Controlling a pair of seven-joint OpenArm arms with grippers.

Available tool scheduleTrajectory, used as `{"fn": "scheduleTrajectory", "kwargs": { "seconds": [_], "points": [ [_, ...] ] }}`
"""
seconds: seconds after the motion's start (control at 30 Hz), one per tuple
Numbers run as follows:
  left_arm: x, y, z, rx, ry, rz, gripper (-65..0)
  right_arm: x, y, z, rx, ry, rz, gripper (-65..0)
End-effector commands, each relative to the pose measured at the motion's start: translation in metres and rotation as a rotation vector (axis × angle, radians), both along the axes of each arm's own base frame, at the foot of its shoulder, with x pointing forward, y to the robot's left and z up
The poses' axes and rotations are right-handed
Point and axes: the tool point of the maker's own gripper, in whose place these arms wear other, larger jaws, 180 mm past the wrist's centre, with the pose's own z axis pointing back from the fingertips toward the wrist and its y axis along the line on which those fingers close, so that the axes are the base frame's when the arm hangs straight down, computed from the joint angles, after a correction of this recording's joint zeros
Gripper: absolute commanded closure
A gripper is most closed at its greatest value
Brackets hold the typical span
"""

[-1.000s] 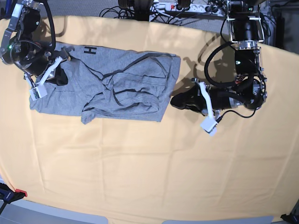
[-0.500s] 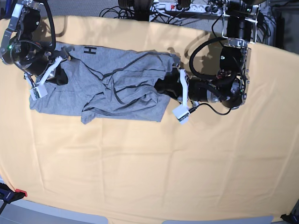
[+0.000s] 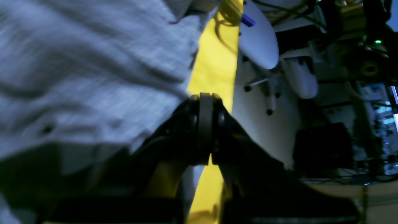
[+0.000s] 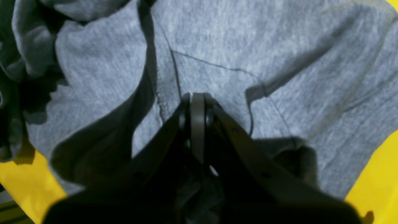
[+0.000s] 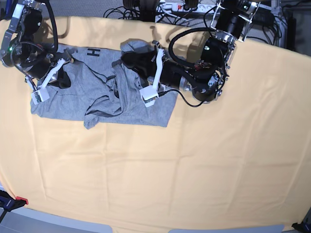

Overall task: Layout the t-shirt on the table in an organized manner, then fold the t-shirt properly
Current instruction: 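Withdraw the left gripper and release the shirt end with the right gripper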

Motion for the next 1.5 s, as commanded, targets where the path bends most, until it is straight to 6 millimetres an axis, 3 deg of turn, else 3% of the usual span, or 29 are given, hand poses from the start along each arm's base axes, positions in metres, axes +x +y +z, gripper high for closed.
{"fn": "scheduleTrajectory", "kwargs": {
  "seconds": [0.0,0.13,0.37,0.5,0.53,0.67,0.73,0.87,1.07,1.27,1.47],
  "points": [
    [0.011,-0.003,0.018,-0.055,-0.037,0.008,0.0,0.007,-0.001,0.012,-0.001,-0.045,0.010,0.0],
    [0.038,0.012,0.031,-0.072,-0.079,0.080,0.0,0.007,-0.001,0.012,-0.001,-0.044,0.010,0.0],
    [0.102,0.065,0.095,-0.288,-0.143,0.330,0.0,0.016,-0.001,0.022,0.002,-0.080,0.013,0.0],
    [0.127,0.108,0.098,-0.276,-0.185,0.502,0.0,0.033,-0.006,0.051,-0.017,-0.174,0.004,0.0],
    [0.131,0.119,0.096,-0.266,-0.189,0.540,0.0,0.036,-0.010,0.057,-0.027,-0.190,-0.004,-3.7],
    [0.136,0.164,0.091,-0.211,-0.210,0.639,0.0,0.039,-0.047,0.067,-0.099,-0.190,-0.138,-30.5],
    [0.136,0.184,0.090,-0.175,-0.224,0.669,0.0,0.034,-0.069,0.068,-0.123,-0.179,-0.223,-37.8],
    [0.134,0.218,0.092,-0.102,-0.253,0.702,0.0,0.007,-0.102,0.058,-0.130,-0.123,-0.355,-38.3],
    [0.134,0.245,0.095,-0.008,-0.289,0.706,0.0,-0.023,-0.115,0.022,-0.094,0.000,-0.413,-41.7],
    [0.134,0.261,0.098,0.050,-0.311,0.706,0.0,-0.030,-0.102,-0.005,0.079,0.057,-0.405,-42.0],
    [0.133,0.268,0.100,0.073,-0.319,0.706,0.0,-0.036,-0.085,-0.017,0.226,0.083,-0.367,-42.0]
  ]
}}
